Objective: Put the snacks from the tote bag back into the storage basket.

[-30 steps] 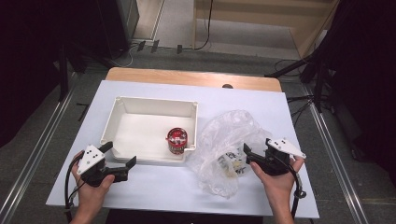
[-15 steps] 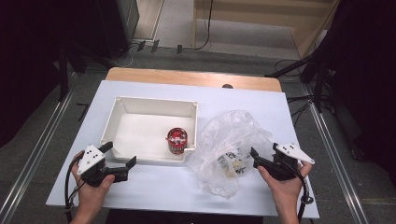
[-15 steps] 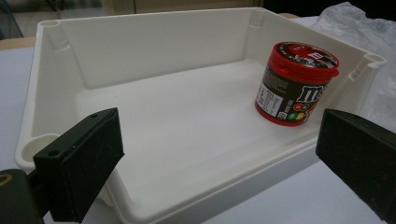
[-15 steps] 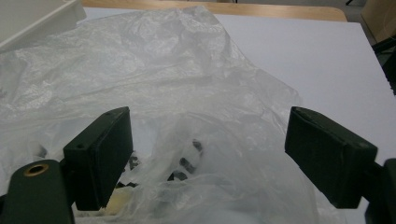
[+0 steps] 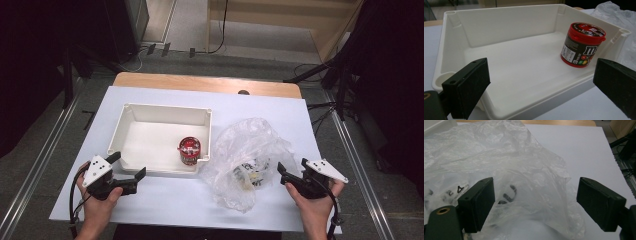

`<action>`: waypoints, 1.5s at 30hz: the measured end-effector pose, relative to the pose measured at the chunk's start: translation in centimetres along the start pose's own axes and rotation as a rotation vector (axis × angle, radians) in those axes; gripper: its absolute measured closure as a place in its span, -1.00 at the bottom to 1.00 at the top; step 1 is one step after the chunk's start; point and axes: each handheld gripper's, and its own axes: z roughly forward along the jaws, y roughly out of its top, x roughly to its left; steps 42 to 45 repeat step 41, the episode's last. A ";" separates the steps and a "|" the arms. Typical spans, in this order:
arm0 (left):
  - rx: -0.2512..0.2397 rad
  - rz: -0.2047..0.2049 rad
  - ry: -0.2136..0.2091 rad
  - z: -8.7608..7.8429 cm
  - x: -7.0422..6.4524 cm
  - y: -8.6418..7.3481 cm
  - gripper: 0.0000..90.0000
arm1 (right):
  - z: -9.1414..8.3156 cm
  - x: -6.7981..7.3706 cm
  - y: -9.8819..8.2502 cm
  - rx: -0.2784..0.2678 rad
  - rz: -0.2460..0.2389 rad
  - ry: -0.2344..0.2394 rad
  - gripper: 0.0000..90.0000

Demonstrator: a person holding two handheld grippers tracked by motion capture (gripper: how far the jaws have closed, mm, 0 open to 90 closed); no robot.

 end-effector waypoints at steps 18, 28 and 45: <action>-0.010 0.004 0.003 -0.1 0.1 0.0 -0.98 | -1.1 -4.0 -2.3 -0.009 0.042 -0.064 -0.65; -0.009 0.010 0.000 -0.2 0.3 0.0 -0.98 | -1.4 -5.7 -2.9 -0.022 0.091 -0.094 -0.65; -0.002 0.029 -0.005 0.1 0.0 0.0 -0.98 | -0.9 -5.3 -3.3 -0.014 0.084 -0.079 -0.65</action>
